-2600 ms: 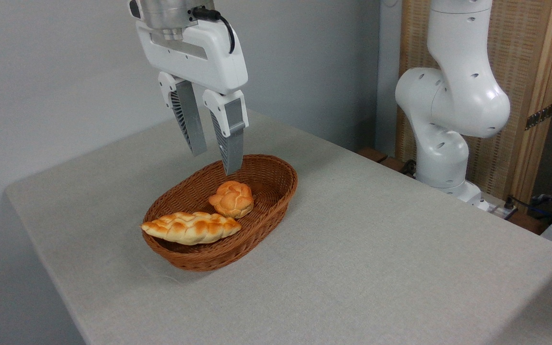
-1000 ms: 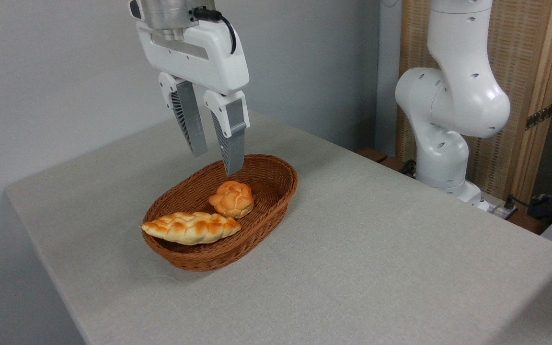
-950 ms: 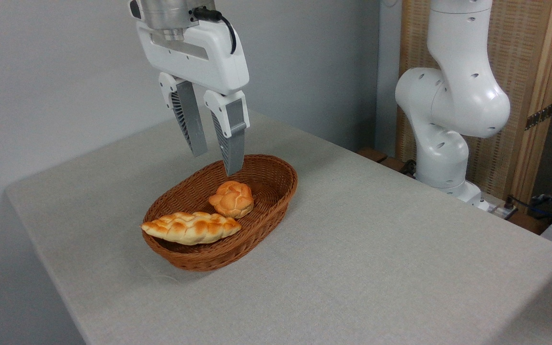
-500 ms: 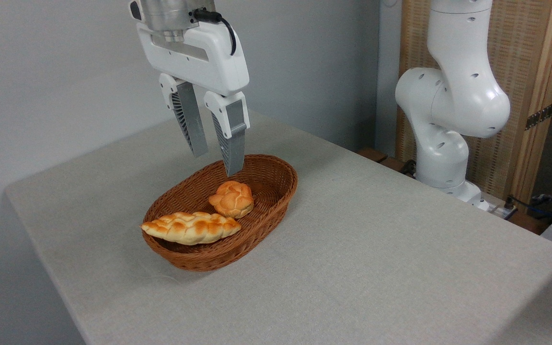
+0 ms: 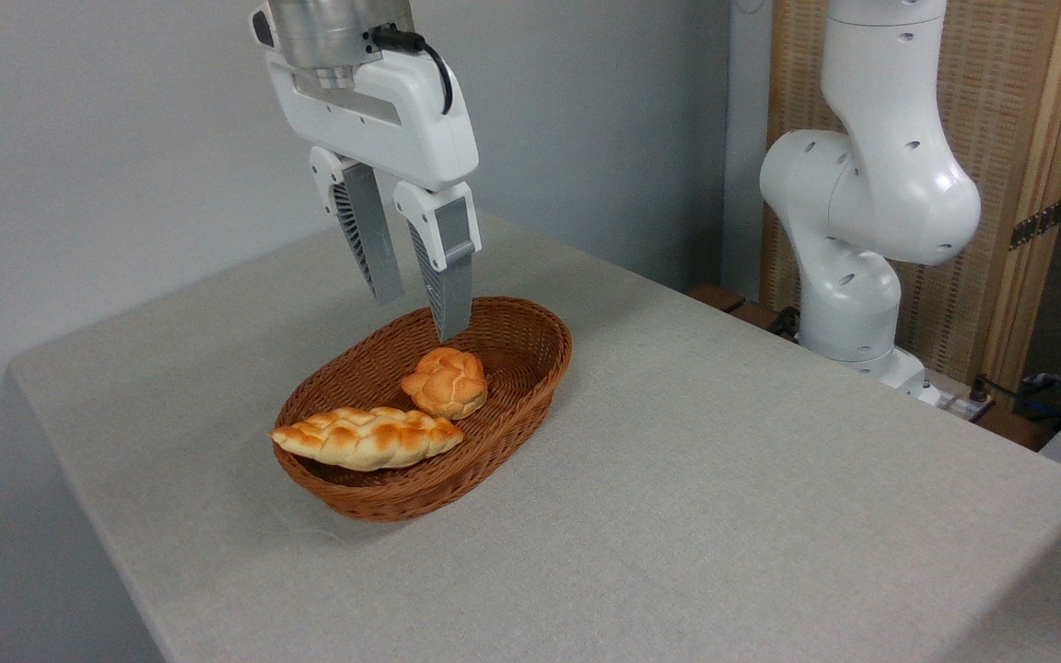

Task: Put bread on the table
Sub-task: 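Move the gripper over the braided loaf and lower it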

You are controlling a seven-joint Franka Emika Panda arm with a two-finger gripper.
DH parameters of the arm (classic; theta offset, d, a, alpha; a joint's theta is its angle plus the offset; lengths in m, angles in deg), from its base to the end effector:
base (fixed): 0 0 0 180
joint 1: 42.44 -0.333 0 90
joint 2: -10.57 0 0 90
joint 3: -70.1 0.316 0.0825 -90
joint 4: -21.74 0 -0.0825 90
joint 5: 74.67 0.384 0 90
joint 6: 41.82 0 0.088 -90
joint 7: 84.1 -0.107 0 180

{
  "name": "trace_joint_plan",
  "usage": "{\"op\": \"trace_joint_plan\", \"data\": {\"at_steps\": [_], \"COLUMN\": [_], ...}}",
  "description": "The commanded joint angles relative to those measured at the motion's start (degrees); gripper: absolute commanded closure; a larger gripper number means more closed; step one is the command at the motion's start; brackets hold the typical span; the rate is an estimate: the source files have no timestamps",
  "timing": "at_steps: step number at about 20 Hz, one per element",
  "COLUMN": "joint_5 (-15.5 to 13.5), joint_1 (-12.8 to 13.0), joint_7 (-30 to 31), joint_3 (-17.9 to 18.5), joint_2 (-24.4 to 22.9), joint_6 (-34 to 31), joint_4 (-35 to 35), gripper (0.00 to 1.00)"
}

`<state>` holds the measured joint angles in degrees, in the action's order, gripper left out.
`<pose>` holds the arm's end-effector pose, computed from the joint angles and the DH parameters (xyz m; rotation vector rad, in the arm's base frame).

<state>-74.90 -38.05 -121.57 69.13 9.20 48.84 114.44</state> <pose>0.5450 -0.0517 0.6164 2.9185 -1.1445 -0.0161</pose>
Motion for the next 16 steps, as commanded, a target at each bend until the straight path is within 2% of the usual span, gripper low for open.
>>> {"op": "trace_joint_plan", "data": {"at_steps": [1, 6, 12, 16], "joint_5": [-0.9, -1.5, -1.7, -5.8], "joint_1": [0.1, 0.4, 1.9, 2.0], "joint_7": [0.3, 0.2, 0.3, 0.3], "joint_3": [0.0, -0.1, -1.0, -2.9], "joint_2": [-7.0, -8.1, -8.0, -7.3], "joint_6": [5.7, 8.0, 15.5, 25.2], "joint_4": [9.2, 11.6, 14.9, 18.8], "gripper": [0.0, 0.0, 0.0, 0.0]}}
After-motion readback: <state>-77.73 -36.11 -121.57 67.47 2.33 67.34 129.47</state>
